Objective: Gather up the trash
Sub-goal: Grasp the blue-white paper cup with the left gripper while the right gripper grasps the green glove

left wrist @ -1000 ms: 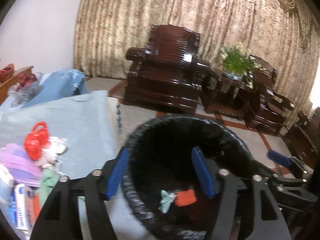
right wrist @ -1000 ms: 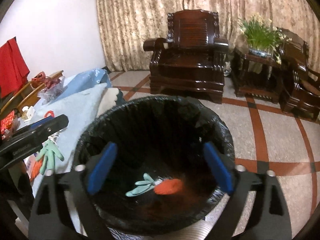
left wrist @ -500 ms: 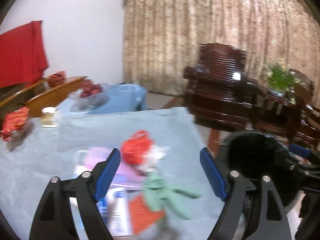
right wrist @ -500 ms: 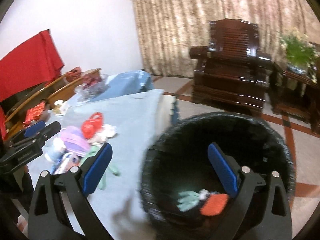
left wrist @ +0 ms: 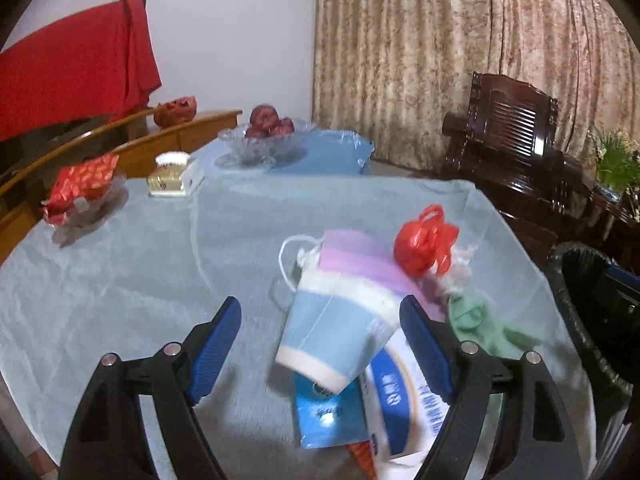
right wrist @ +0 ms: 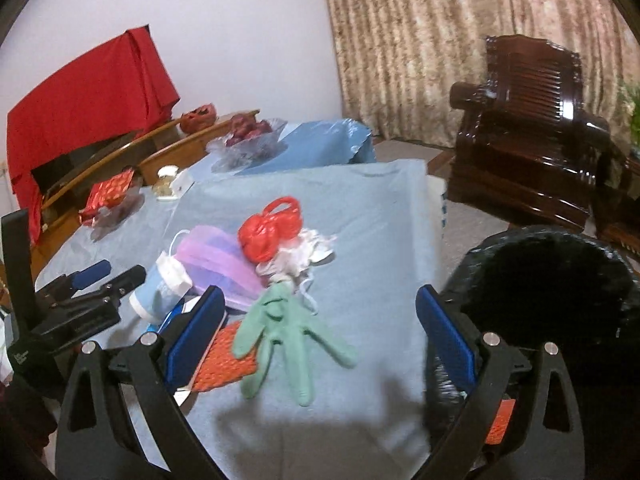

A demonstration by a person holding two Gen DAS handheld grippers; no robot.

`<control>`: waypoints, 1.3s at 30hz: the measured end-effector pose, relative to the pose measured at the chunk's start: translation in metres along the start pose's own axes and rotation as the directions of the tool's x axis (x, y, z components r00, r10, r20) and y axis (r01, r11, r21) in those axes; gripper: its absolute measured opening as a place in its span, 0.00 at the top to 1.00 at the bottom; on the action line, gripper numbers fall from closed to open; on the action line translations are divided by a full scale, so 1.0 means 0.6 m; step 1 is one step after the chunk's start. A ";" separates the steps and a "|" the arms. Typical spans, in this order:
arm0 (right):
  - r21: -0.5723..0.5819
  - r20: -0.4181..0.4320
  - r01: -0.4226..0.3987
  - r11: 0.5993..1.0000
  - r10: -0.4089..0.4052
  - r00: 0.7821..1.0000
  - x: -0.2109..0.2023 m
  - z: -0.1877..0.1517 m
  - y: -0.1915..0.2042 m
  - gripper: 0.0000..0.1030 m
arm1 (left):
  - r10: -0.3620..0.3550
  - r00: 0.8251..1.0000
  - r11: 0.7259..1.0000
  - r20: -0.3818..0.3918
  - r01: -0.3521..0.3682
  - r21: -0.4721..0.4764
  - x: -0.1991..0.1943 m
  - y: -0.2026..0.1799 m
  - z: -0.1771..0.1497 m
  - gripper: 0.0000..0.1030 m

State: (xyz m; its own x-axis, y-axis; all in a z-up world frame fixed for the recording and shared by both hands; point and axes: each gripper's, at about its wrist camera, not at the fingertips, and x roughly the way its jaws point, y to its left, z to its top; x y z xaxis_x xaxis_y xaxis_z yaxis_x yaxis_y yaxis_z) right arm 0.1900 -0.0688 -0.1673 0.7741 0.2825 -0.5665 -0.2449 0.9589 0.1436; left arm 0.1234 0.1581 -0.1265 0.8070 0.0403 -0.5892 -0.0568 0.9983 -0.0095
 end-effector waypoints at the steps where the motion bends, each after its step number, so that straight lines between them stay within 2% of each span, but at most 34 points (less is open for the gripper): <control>1: -0.003 -0.005 -0.002 1.000 0.002 1.000 0.006 0.000 0.005 0.09 | -0.005 1.000 1.000 -0.007 0.005 0.002 0.003 -0.001 -0.003 0.21; 8: -0.022 -0.042 0.002 1.000 -0.003 0.999 0.035 -0.007 0.025 0.09 | -0.052 0.996 0.999 -0.068 0.053 0.001 0.044 0.000 -0.022 0.18; 12: -0.025 -0.060 0.005 1.000 -0.006 0.998 0.048 -0.011 0.026 0.09 | -0.069 0.994 0.997 -0.084 0.066 -0.031 0.060 0.006 -0.022 0.19; 14: -0.029 -0.068 0.004 1.000 -0.006 0.998 0.054 -0.013 0.026 0.09 | -0.086 0.993 0.996 -0.085 0.083 -0.044 0.064 0.010 -0.020 0.26; 15: -0.029 -0.070 0.003 1.000 -0.005 0.998 0.057 -0.013 0.025 0.09 | -0.098 0.991 0.994 -0.091 0.094 -0.049 0.066 0.010 -0.019 0.35; 23: -0.053 -0.102 -0.002 0.999 -0.003 0.995 0.098 -0.016 0.038 0.10 | -0.089 0.994 0.994 -0.070 0.084 -0.071 0.054 0.012 -0.018 0.44; 25: -0.059 -0.109 -0.003 0.998 -0.003 0.994 0.111 -0.015 0.040 0.17 | -0.082 0.995 0.994 -0.064 0.077 -0.075 0.049 0.013 -0.017 0.44; 29: -0.069 -0.135 -0.008 0.998 -0.001 0.991 0.140 -0.014 0.044 0.23 | -0.071 0.996 0.995 -0.046 0.068 -0.069 0.039 0.016 -0.013 0.45; 31: -0.075 -0.154 -0.019 0.997 0.007 0.988 0.156 -0.014 0.047 0.34 | -0.067 0.997 0.996 -0.040 0.064 -0.066 0.037 0.017 -0.011 0.45; 35: -0.092 -0.193 -0.045 0.995 0.026 0.981 0.182 -0.017 0.055 0.45 | -0.064 0.997 0.995 -0.038 0.061 -0.079 0.037 0.021 -0.007 0.46; 39: -0.092 -0.228 -0.066 0.994 0.043 0.973 0.203 -0.019 0.057 0.62 | -0.064 0.997 0.995 -0.036 0.061 -0.081 0.036 0.021 -0.004 0.46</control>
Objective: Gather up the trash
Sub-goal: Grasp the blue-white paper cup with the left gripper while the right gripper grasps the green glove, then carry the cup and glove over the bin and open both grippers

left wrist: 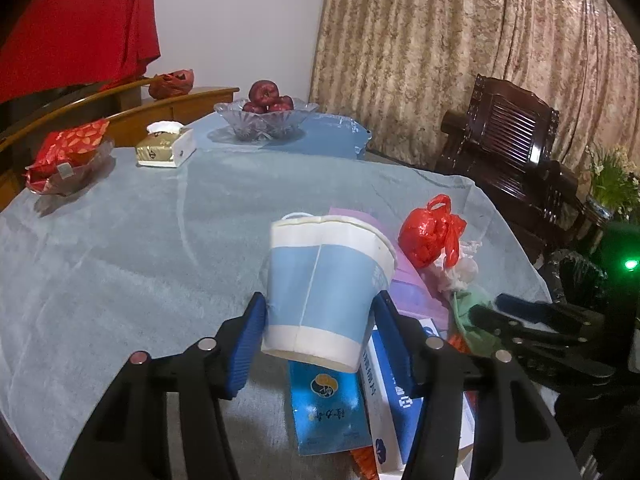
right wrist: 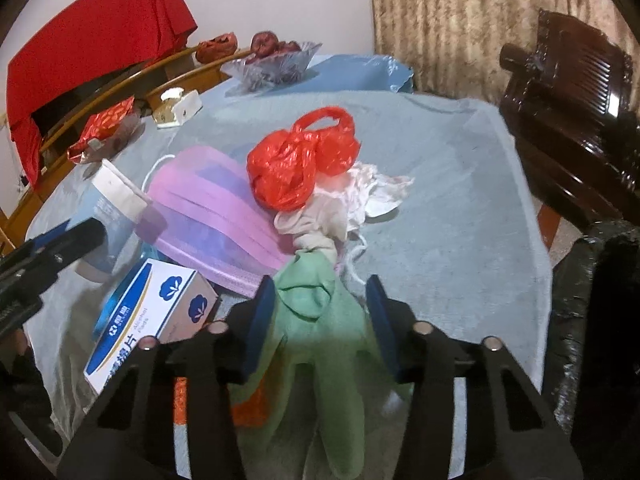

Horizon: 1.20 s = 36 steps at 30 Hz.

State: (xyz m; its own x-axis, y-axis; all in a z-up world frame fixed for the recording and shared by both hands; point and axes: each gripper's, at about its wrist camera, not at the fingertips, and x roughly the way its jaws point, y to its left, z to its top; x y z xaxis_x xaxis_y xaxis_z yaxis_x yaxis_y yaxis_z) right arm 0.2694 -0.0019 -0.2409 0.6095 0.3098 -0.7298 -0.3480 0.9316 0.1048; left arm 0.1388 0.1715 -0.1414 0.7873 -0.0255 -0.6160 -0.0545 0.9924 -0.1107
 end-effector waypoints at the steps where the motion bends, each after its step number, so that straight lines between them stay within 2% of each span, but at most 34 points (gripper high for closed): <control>1: -0.003 -0.008 -0.005 1.000 0.005 1.000 0.004 0.001 0.000 0.70 | 0.001 1.000 1.000 0.002 -0.001 0.001 -0.001 -0.001 0.001 0.47; 3: -0.012 -0.023 -0.006 1.000 0.006 1.000 0.010 0.000 0.000 0.76 | -0.001 1.000 1.000 0.006 0.001 0.004 -0.003 -0.002 0.004 0.47; 5: -0.012 -0.020 -0.005 1.000 0.005 1.000 0.007 0.000 -0.003 0.86 | 0.000 1.000 1.000 0.008 0.000 0.008 -0.004 -0.004 0.007 0.47; 7: 0.001 -0.011 -0.012 1.000 0.012 1.000 -0.001 0.001 -0.010 0.90 | 0.001 1.000 1.000 0.010 -0.002 0.010 -0.006 -0.004 0.009 0.47; 19: -0.015 0.088 -0.043 0.999 0.044 0.995 -0.099 0.008 -0.017 0.90 | -0.015 0.999 1.000 0.037 0.015 0.017 -0.043 -0.030 0.020 0.48; 36: 0.064 0.195 -0.046 0.997 0.032 0.980 -0.231 -0.001 -0.077 0.90 | -0.054 0.997 0.997 0.054 0.051 0.051 -0.080 -0.087 0.022 0.49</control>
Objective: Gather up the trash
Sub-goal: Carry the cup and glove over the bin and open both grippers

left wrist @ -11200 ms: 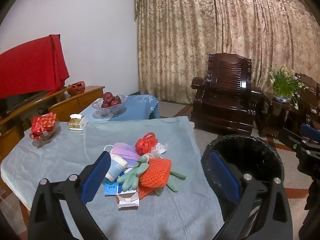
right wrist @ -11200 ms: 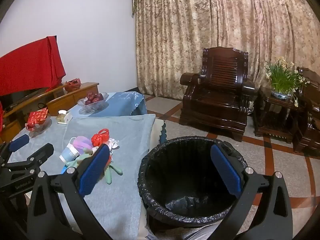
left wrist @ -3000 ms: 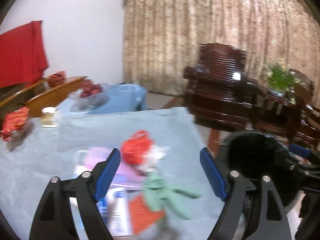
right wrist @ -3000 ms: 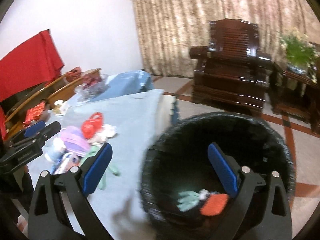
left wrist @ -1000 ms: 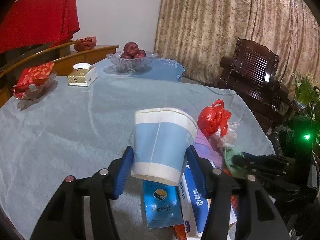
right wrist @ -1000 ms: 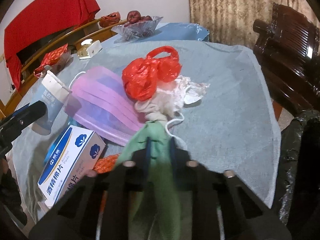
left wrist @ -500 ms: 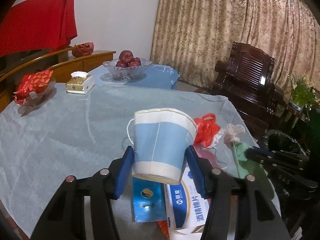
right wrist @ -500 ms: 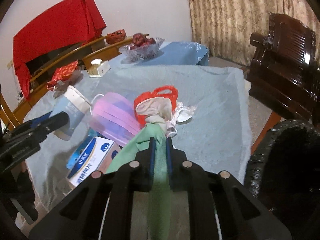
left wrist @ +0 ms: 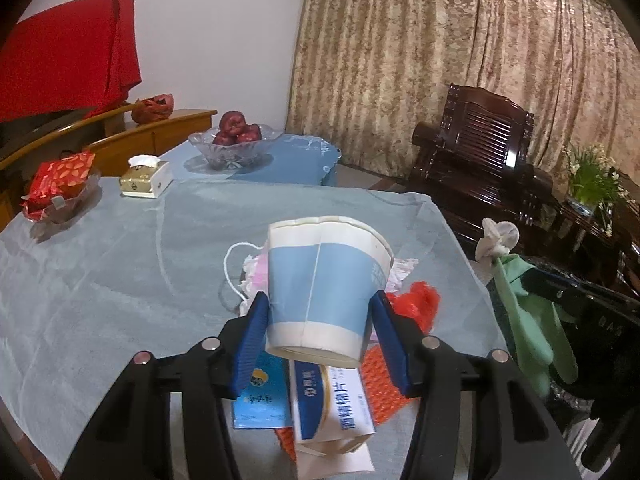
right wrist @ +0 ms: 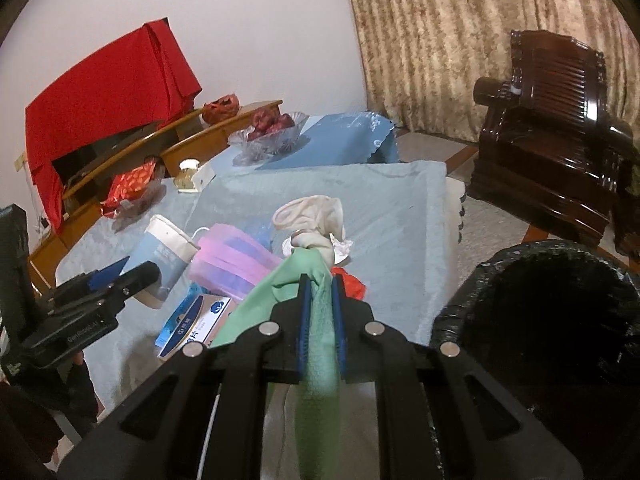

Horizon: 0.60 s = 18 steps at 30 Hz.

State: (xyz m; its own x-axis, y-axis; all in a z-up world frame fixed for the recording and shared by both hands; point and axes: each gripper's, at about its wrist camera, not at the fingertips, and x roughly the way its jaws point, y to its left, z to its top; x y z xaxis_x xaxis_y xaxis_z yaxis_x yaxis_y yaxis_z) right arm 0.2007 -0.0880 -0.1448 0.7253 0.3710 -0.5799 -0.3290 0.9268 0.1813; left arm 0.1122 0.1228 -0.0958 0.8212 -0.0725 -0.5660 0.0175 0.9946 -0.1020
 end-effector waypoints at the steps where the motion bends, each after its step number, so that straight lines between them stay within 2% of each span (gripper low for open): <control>1: 0.007 0.003 -0.007 1.000 0.007 1.000 -0.005 0.000 -0.003 0.90 | -0.004 1.000 1.000 0.001 0.004 0.002 -0.002 -0.004 0.001 0.49; 10: 0.031 0.029 0.001 1.000 -0.002 1.000 -0.046 -0.003 -0.016 0.90 | -0.031 1.000 0.999 0.005 0.031 0.014 -0.014 -0.031 0.003 0.50; 18: 0.052 0.064 0.067 0.996 -0.071 0.995 -0.090 -0.008 -0.047 0.90 | -0.090 0.996 0.995 0.013 0.089 0.054 -0.016 -0.095 0.011 0.50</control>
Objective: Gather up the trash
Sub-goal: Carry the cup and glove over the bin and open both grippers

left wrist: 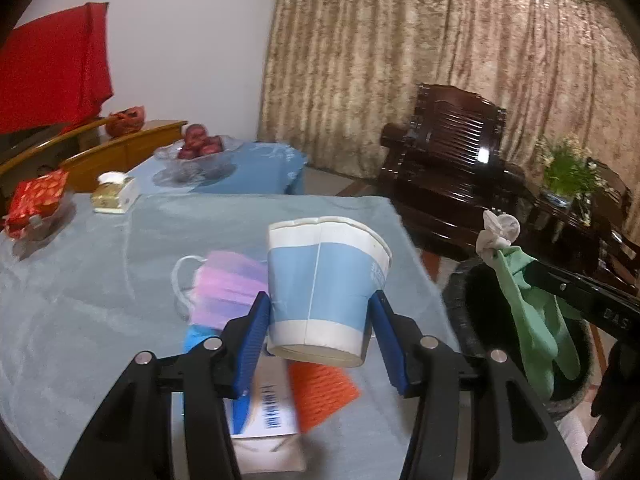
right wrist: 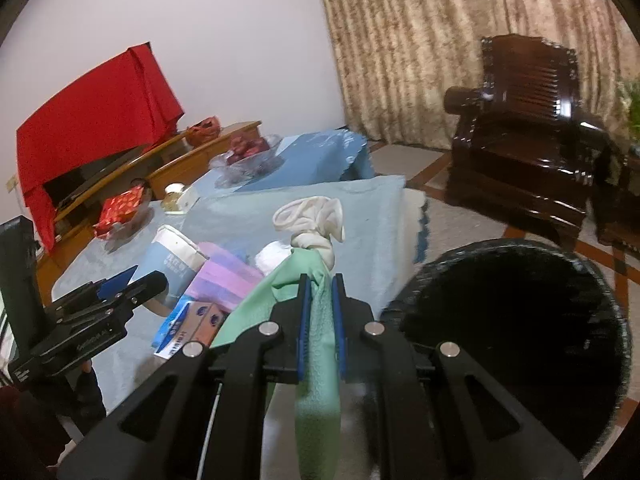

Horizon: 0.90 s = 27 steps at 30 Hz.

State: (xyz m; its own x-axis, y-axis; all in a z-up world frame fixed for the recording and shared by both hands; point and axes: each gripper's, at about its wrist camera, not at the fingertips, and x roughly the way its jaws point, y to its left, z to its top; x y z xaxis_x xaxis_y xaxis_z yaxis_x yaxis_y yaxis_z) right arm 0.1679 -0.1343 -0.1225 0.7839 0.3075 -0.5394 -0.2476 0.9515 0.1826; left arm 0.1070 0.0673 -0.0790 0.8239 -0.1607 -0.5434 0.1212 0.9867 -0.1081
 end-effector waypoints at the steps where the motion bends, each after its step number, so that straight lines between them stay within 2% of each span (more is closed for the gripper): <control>1: 0.002 0.008 0.015 1.000 -0.015 1.000 -0.008 0.000 -0.008 0.90 | -0.012 1.000 1.000 0.002 0.012 0.006 0.002 -0.011 0.002 0.50; 7: 0.029 0.042 0.091 0.995 -0.092 0.995 -0.046 -0.001 -0.059 0.90 | -0.086 0.996 0.995 0.012 0.086 0.049 0.015 -0.082 0.012 0.50; 14: 0.092 0.057 0.193 0.977 -0.199 0.978 -0.087 -0.018 -0.141 0.90 | -0.189 0.982 0.977 -0.002 0.188 0.104 0.047 -0.180 0.020 0.50; 22: 0.132 0.030 0.295 0.946 -0.301 0.953 -0.101 -0.050 -0.217 0.90 | -0.270 0.962 0.952 -0.032 0.271 0.142 0.088 -0.270 0.019 0.50; 27: 0.160 -0.003 0.334 0.929 -0.338 0.941 -0.097 -0.073 -0.252 0.90 | -0.310 0.948 0.936 -0.069 0.317 0.151 0.112 -0.306 0.014 0.50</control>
State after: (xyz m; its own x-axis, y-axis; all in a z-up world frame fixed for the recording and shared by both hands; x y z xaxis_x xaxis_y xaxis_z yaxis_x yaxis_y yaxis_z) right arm 0.1346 -0.2958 -0.1548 0.8199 -0.0320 -0.5716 0.1230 0.9850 0.1214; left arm 0.1448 -0.1247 -0.0886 0.7056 -0.4595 -0.5394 0.4580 0.8766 -0.1476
